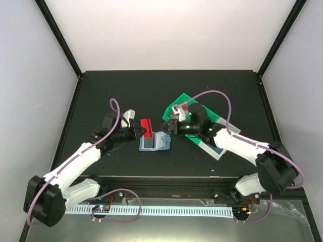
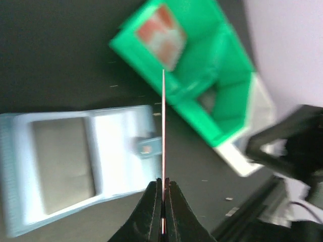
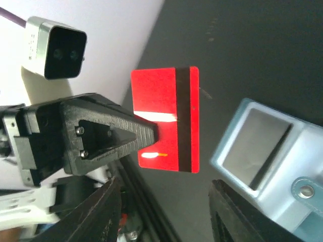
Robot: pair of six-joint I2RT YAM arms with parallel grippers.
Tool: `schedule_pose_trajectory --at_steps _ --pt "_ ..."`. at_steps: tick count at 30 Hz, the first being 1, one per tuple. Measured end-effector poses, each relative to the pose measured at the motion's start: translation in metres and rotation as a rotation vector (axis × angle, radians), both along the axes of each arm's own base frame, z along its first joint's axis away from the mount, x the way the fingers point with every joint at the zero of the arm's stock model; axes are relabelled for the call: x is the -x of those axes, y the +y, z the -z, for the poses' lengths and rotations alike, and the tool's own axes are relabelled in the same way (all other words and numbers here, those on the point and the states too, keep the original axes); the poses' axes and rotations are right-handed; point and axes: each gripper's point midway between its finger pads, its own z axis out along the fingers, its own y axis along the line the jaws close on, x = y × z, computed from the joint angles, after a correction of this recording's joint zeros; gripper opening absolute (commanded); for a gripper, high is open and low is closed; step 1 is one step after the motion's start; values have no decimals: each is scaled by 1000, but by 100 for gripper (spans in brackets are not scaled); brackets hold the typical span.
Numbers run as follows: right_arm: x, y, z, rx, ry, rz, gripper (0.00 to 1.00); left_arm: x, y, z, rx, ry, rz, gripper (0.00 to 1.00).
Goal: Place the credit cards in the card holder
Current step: Pick up the credit card from the storage box, then insert the credit card into the card holder.
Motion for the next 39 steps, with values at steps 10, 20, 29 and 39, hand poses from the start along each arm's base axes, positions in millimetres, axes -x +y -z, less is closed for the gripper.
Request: schedule_pose_trajectory --at_steps 10,20,29,39 --pt "-15 33 84 507 -37 80 15 9 28 90 -231 193 1 1" --pt "2 -2 148 820 19 81 14 11 13 101 -183 230 78 2" --pt "2 -14 164 894 27 95 25 12 3 118 -149 284 130 2" --pt "2 -24 176 961 30 100 27 4 -9 117 -90 260 158 2"
